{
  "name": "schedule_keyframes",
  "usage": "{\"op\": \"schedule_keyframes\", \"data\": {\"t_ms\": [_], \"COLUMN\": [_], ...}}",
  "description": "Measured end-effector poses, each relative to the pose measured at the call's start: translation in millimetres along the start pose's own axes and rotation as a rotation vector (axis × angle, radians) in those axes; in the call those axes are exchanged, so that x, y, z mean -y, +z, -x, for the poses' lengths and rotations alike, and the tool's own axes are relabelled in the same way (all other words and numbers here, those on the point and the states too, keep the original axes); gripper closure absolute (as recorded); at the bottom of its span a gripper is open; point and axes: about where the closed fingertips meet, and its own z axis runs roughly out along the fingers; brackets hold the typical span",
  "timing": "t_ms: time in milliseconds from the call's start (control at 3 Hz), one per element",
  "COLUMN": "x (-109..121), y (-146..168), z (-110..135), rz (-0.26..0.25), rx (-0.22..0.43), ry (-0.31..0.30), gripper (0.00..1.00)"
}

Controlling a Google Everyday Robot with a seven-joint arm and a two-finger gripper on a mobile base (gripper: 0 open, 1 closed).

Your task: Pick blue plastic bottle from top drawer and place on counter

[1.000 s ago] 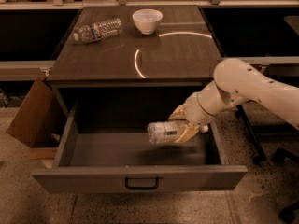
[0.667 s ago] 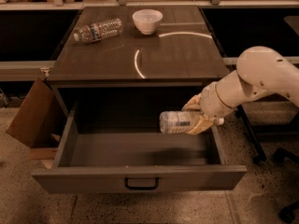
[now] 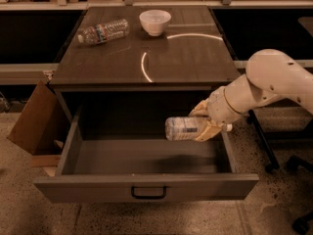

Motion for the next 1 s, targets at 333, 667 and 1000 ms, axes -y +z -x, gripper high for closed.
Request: {"op": "schedule_keyframes", "data": {"t_ms": [333, 667, 1000], "x": [20, 51, 54], "y": [-54, -128, -128], "z": [5, 19, 20], "rz": [-0.079, -0.202, -0.202], "rx": [-0.015, -0.055, -0.054], "ry": [0.009, -0.010, -0.011], "gripper": [1.00, 1.00, 1.00]}}
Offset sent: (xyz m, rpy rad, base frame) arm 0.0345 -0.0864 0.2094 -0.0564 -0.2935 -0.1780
